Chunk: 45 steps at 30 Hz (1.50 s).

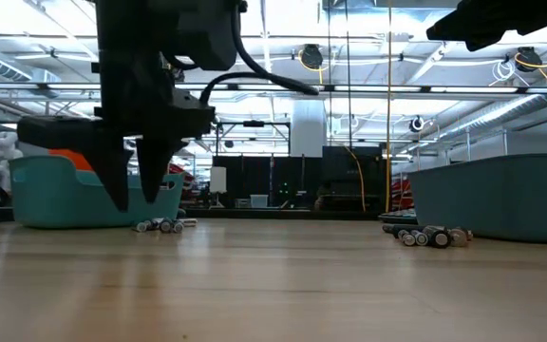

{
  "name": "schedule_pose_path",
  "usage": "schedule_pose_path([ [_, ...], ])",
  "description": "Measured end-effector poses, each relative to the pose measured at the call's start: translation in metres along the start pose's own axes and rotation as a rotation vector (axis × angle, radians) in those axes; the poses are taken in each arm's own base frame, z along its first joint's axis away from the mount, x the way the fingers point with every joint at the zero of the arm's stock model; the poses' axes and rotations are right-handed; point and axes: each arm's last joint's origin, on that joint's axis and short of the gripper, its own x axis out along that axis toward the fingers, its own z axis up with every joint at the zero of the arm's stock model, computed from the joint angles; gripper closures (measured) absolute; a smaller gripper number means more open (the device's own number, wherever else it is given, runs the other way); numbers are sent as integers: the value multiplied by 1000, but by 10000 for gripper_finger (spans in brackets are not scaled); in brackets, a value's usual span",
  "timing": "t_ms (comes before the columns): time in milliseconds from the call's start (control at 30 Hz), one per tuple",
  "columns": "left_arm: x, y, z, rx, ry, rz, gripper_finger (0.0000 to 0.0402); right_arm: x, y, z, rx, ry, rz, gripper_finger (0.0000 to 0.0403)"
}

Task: Sort batteries
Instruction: Put the silver battery into the green bin

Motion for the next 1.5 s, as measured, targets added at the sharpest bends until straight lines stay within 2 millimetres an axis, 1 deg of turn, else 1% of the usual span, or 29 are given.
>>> schedule_pose_path([
  [67, 2, 0, 0, 0, 2, -2, 231, 0, 0, 0, 0, 0, 0, 325],
  [367, 24, 1, 7, 0, 66, -32, 231, 0, 0, 0, 3, -2, 3, 325],
  [600, 29, 1, 9, 52, 80, -26, 231, 0, 0, 0, 3, -2, 4, 325],
  [700, 31, 5, 8, 66, 77, -42, 236, 0, 0, 0, 3, -3, 5, 325],
  [833, 34, 11, 6, 43, 66, -118, 266, 0, 0, 0, 3, -3, 5, 325],
  [967, 39, 17, 3, 10, 52, -207, 322, 0, 0, 0, 4, -3, 5, 325],
  [1033, 40, 18, 2, 5, 51, -216, 355, 0, 0, 0, 4, -3, 5, 325],
  [1067, 40, 18, 2, 6, 52, -214, 371, 0, 0, 0, 4, -3, 5, 325],
  [1100, 40, 18, 2, 13, 53, -211, 379, 0, 0, 0, 3, -3, 5, 325],
  [1200, 40, 18, 2, 24, 54, -188, 379, 0, 0, 0, 3, -2, 5, 325],
  [1300, 37, 18, 5, -24, 57, -181, 379, 0, 0, 0, 3, -2, 5, 325],
  [1433, 24, 21, 12, -130, 75, -161, 380, 0, 0, 0, 2, -2, 5, 325],
  [1500, 10, 27, 18, -223, 47, -137, 380, 0, 0, 0, 2, -2, 5, 325],
])
